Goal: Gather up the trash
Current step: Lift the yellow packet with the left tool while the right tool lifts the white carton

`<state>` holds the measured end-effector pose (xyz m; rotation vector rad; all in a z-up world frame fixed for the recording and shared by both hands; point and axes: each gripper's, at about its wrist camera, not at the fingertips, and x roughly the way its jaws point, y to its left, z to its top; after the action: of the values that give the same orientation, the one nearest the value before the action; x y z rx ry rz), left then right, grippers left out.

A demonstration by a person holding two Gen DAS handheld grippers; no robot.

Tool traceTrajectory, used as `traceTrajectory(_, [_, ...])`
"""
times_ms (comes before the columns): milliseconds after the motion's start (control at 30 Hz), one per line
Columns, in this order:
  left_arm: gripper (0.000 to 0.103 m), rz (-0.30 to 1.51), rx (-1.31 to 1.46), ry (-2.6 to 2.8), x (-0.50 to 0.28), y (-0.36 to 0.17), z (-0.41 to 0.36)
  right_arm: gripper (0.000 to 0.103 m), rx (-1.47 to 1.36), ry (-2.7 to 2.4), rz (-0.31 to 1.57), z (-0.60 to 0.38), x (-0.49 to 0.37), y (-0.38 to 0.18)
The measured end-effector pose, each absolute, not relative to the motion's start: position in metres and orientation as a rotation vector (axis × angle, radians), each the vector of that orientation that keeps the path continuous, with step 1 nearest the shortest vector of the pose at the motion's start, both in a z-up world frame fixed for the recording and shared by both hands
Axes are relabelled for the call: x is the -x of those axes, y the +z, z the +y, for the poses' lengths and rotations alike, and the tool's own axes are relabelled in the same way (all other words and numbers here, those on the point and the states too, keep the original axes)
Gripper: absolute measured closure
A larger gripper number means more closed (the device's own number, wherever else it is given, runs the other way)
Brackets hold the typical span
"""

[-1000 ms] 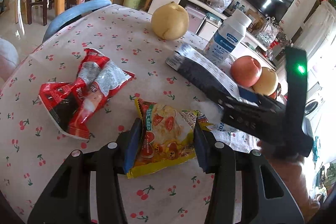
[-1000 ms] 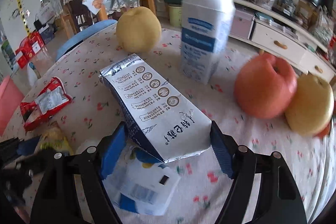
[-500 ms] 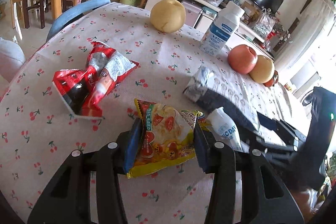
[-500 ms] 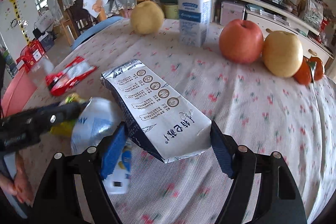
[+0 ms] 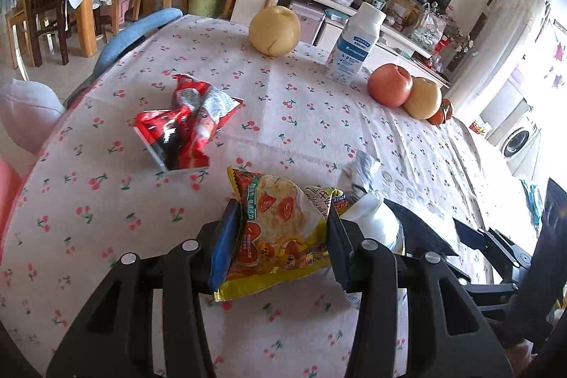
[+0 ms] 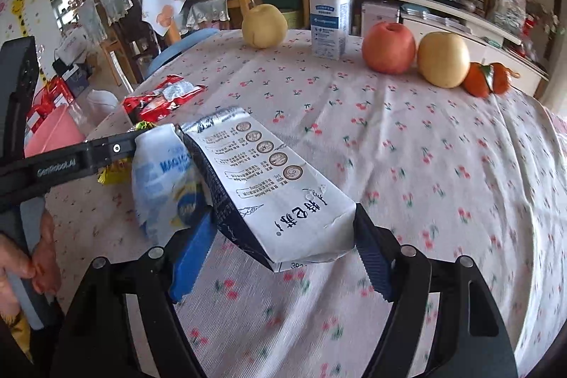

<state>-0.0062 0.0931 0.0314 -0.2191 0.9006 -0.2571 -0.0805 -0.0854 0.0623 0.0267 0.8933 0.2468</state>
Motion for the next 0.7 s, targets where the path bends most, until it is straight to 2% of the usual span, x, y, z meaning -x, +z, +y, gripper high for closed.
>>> traceTrajectory(400, [0.055, 0.852, 0.218, -0.247, 0.03, 0.048, 0.114, 0.028, -0.079, 0.164, 0.846, -0.095, 0.129, 0.076])
traceTrajectory(700, [0.055, 0.817, 0.242, -0.237, 0.039, 0.06, 0.139, 0.025, -0.003, 0.148, 0.959, -0.071, 0.166, 0.056])
